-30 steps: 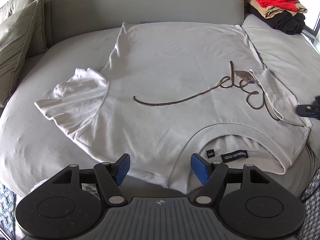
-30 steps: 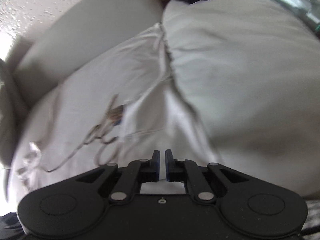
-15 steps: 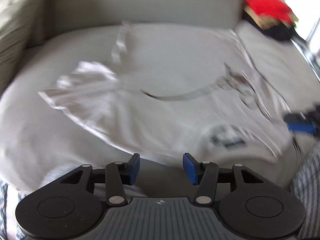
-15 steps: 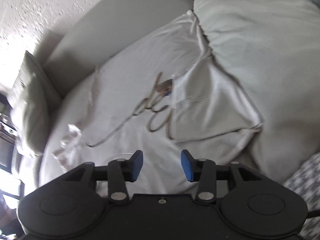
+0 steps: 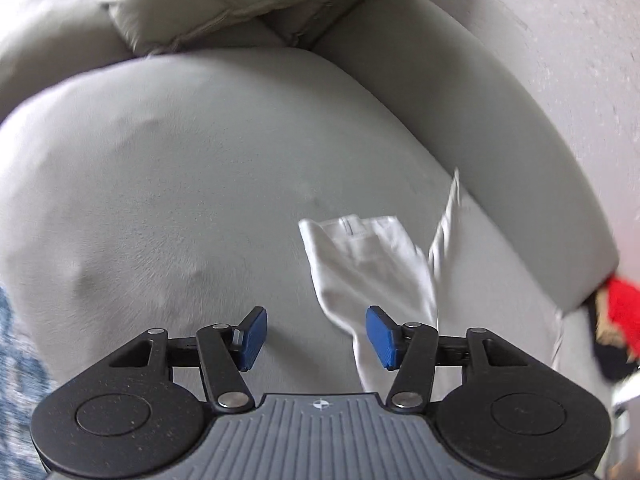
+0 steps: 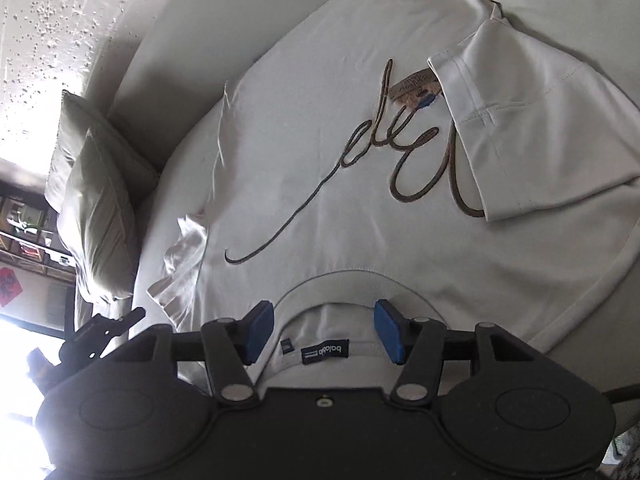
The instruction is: Fold clothes
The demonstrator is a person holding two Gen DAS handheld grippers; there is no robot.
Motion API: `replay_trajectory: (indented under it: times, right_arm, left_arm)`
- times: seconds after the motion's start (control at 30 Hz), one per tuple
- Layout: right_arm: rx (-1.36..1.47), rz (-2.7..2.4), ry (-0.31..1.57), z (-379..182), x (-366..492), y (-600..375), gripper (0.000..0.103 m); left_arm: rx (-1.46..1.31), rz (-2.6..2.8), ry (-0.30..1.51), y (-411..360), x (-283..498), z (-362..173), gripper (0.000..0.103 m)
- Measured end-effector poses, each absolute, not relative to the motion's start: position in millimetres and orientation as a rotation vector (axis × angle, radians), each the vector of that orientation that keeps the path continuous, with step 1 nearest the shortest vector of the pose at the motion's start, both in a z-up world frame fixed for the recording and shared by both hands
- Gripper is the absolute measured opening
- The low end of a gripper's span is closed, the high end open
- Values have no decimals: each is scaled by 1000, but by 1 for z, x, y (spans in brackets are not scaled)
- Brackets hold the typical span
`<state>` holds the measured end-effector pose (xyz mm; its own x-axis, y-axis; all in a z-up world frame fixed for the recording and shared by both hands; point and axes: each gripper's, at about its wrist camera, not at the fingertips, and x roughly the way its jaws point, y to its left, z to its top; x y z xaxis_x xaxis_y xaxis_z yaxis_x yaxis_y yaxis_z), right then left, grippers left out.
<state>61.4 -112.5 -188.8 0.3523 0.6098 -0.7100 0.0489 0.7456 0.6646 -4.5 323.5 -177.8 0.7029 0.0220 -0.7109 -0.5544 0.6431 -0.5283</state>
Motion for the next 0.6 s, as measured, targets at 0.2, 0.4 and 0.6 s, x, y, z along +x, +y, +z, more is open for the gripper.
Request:
replay_trajectory:
  times: [0.2, 0.4, 0.6]
  right_arm:
    - [735, 399, 1180, -194, 61, -122, 55]
    - [736, 390, 1183, -193, 62, -121, 55]
    - [725, 371, 1152, -183, 59, -127, 55]
  left_arm:
    - [-960, 313, 662, 348, 15, -198, 47]
    - [-922, 291, 712, 355, 37, -203, 22]
    - [-824, 303, 716, 348, 46, -190, 0]
